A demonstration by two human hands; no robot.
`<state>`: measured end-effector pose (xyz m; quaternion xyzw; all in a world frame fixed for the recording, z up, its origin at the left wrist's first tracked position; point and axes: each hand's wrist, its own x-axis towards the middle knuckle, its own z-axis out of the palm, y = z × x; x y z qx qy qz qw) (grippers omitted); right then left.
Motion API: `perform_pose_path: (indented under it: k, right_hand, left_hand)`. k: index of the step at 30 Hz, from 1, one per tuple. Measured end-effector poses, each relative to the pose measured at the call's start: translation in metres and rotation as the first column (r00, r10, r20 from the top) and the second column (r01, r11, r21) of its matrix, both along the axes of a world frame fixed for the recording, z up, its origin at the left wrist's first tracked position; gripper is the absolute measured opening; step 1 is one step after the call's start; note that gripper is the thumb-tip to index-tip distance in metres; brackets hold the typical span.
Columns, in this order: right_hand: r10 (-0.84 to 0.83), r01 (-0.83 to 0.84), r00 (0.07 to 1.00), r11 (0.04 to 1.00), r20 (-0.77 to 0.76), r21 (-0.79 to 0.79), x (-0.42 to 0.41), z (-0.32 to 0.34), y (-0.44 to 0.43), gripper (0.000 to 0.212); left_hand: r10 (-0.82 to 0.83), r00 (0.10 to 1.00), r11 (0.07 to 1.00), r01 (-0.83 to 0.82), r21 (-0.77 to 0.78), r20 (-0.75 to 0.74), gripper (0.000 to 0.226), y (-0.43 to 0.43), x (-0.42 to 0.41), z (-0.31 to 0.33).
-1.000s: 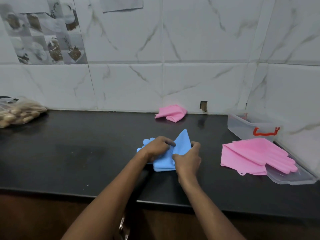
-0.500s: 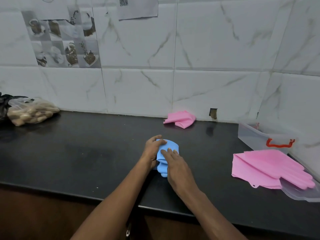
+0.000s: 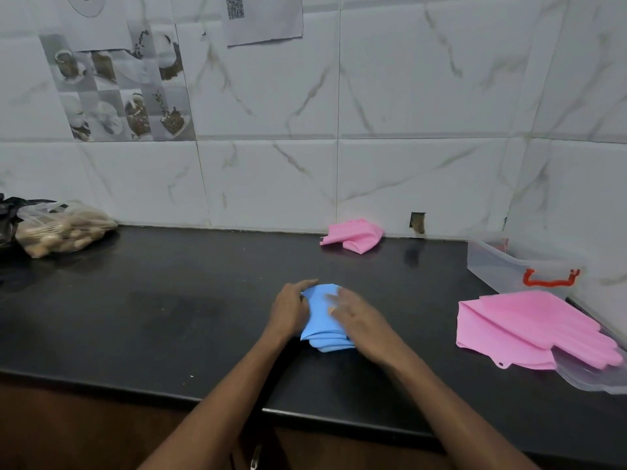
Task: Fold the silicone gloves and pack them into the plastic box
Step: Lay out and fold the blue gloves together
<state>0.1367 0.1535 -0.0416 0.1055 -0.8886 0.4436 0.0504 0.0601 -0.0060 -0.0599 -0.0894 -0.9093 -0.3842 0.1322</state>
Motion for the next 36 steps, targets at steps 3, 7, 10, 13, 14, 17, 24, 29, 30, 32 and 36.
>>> perform_pose_path:
  k: [3,7,10,13,14,17,24,29,30,32,36]
  right_hand:
    - [-0.305,0.385,0.916,0.852,0.261,-0.354,-0.022,0.006,0.009,0.049]
    - [-0.216,0.351,0.9,0.874,0.379,-0.335,-0.035,0.007,-0.007,0.044]
    - [-0.063,0.316,0.888,0.803,0.455,-0.506,-0.04,0.011,-0.022,0.053]
    - [0.083,0.296,0.868,0.705,0.489,-0.645,-0.045,0.014,-0.033,0.056]
    - [0.083,0.293,0.871,0.703,0.484,-0.648,-0.047,0.013,-0.036,0.055]
    - [0.079,0.319,0.889,0.602,0.452,-0.732,-0.057,0.011,-0.039,0.047]
    - [0.119,0.289,0.926,0.387,0.358,-0.876,-0.104,0.028,-0.067,0.039]
    - [0.041,0.334,0.914,0.489,0.404,-0.806,-0.133,0.004,-0.106,0.05]
    - [0.025,0.35,0.904,0.53,0.427,-0.772,-0.139,-0.001,-0.108,0.052]
    - [-0.031,0.379,0.893,0.591,0.449,-0.712,-0.145,-0.002,-0.112,0.05]
    - [-0.414,0.463,0.858,0.879,0.305,-0.109,-0.144,0.011,-0.113,0.067]
  left_hand:
    - [0.016,1.0,0.999,-0.017,-0.04,-0.018,0.053,0.002,0.001,-0.004]
    - [0.007,1.0,0.998,-0.007,0.068,0.0,0.048,-0.001,0.003,-0.003]
    - [-0.028,0.999,0.966,0.016,0.257,0.044,0.048,-0.008,0.005,-0.002]
    - [-0.019,0.997,0.922,-0.012,0.386,0.075,0.05,-0.016,0.004,0.002]
    - [0.015,0.997,0.91,-0.044,0.413,0.075,0.049,-0.017,0.004,0.003]
    - [0.205,0.977,0.773,-0.198,0.602,0.059,0.041,-0.025,0.0,0.008]
    - [0.499,0.865,0.619,-0.313,0.72,-0.053,0.045,-0.035,0.0,0.008]
    - [0.317,0.894,0.885,-0.16,0.436,-0.315,0.052,-0.031,-0.001,0.0]
    - [0.265,0.915,0.927,-0.155,0.341,-0.303,0.049,-0.032,-0.005,-0.004]
    - [0.203,0.947,0.977,-0.179,0.115,-0.249,0.049,-0.034,-0.018,-0.011]
    - [0.209,0.966,0.959,-0.233,-0.161,-0.152,0.056,-0.035,-0.034,-0.017]
